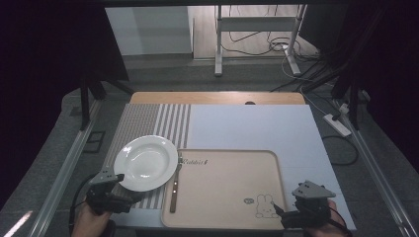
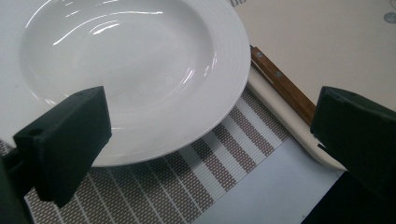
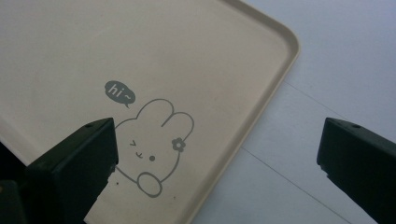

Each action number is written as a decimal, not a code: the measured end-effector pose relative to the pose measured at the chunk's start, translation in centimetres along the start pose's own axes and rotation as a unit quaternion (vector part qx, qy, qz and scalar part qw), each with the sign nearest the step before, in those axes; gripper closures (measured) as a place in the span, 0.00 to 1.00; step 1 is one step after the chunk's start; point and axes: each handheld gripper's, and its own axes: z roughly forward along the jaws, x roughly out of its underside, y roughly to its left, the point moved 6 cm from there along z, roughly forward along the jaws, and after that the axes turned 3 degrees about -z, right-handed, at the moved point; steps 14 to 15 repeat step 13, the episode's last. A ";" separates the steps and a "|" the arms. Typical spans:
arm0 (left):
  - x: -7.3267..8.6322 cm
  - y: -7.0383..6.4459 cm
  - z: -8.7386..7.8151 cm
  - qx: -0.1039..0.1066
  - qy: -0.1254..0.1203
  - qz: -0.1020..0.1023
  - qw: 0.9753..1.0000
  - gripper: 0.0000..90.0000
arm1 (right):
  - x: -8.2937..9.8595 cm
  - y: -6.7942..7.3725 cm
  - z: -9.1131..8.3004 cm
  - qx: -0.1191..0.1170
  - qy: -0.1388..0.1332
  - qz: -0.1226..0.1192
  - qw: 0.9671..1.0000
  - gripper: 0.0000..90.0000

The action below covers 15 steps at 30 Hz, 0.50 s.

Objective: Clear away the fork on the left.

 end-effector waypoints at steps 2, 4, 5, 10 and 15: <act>0.1 0.0 -0.1 -0.005 0.003 0.002 1.000 0.00 | 0.0 0.0 0.0 0.000 0.000 0.001 1.000 0.00; 0.3 0.0 -0.2 -0.011 0.006 0.005 1.000 0.00 | 0.0 0.0 0.0 0.000 0.000 0.002 1.000 0.00; 0.4 0.0 -0.3 -0.012 0.008 0.008 1.000 0.00 | 0.0 0.0 0.0 0.000 0.000 0.002 1.000 0.00; 0.5 0.0 -0.4 -0.011 0.011 0.010 1.000 0.00 | 0.0 0.0 0.0 0.000 0.000 0.001 1.000 0.00; 0.5 0.0 -0.3 -0.008 0.015 0.010 1.000 0.00 | 0.0 0.0 0.0 0.000 0.001 0.000 1.000 0.00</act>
